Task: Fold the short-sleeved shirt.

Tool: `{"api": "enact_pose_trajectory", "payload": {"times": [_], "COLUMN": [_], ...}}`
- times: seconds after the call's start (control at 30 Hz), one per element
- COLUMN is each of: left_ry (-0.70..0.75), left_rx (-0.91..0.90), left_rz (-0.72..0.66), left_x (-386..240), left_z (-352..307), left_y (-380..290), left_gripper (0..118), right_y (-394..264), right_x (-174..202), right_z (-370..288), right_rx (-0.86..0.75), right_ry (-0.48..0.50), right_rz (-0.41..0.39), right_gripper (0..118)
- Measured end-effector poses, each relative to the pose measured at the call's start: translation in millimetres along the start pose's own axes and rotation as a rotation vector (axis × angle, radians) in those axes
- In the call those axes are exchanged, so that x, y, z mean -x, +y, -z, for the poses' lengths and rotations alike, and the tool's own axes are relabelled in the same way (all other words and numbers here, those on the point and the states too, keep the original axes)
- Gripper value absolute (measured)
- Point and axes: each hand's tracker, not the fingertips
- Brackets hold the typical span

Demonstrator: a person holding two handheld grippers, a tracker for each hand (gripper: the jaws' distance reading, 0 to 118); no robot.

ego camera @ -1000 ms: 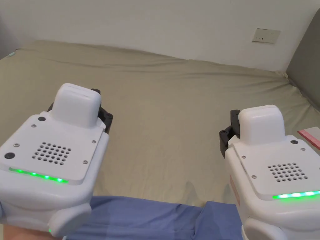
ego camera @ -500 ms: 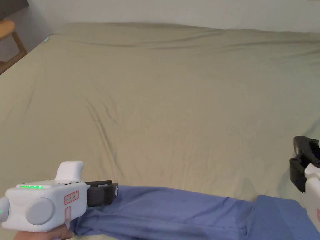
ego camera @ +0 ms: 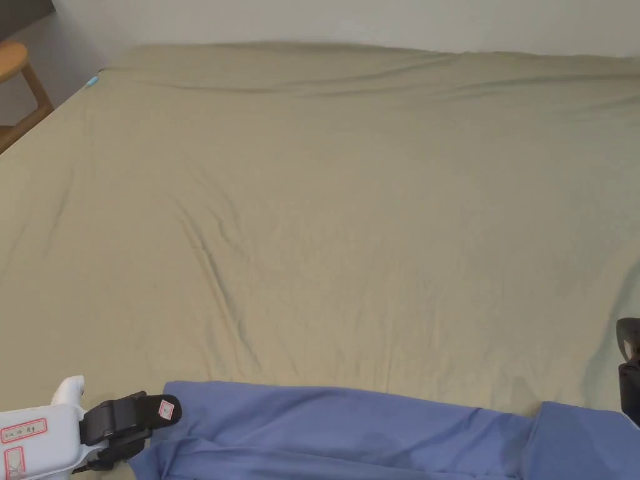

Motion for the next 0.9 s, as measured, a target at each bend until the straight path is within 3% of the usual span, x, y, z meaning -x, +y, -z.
{"api": "enact_pose_trajectory", "payload": {"times": [0.07, 0.13, 0.17, 0.2, 0.23, 0.27, 0.3, 0.33, 0.57, 0.9], "left_ry": [-0.103, -0.190, -0.143, -0.140, -0.116, 0.013, 0.019, -0.126, 0.075, 0.162], "left_rx": [0.008, 0.071, 0.082, 0.057, 0.055, 0.057, 0.055, 0.039, 0.018, 0.020], "left_rz": [-0.098, -0.156, -0.152, -0.122, -0.114, -0.100, -0.085, -0.135, 0.083, 0.164], "left_x": [2.7, 15.3, 14.9, 9.8, 74.0, 78.0, 87.1, 90.5, 21.3, -15.6], "left_z": [10.4, 20.1, 30.3, 32.9, 39.5, 44.6, 43.8, 40.8, 32.9, 6.4], "left_y": [-3.8, -3.0, -8.4, -13.1, 13.4, 14.3, 15.0, 17.4, -1.1, 15.2], "left_gripper": [108, 84, 67, 60, 52, 43, 19, 19, 18, 17], "right_y": [0.9, 2.3, 3.1, 4.5, 5.4, 6.2, 6.7, 7.5, 8.0, 8.6], "right_x": [2.8, 4.1, 4.7, 5.2, 5.5, 5.0, 4.7, 4.2, 0.8, 0.0], "right_z": [-1.2, -2.0, -2.7, -3.8, -4.9, -6.9, -8.4, -9.5, -16.9, -19.6], "right_rx": [0.001, 0.001, -0.001, -0.003, -0.003, -0.006, -0.008, -0.009, -0.008, -0.006], "right_ry": [0.004, 0.009, 0.011, 0.014, 0.014, 0.014, 0.014, 0.016, 0.013, -0.002], "right_rz": [0.000, 0.000, 0.001, 0.002, 0.002, 0.003, 0.003, 0.004, 0.008, 0.011], "right_gripper": [2, 2, 2, 2, 2, 2, 2, 2, 2, 2]}}
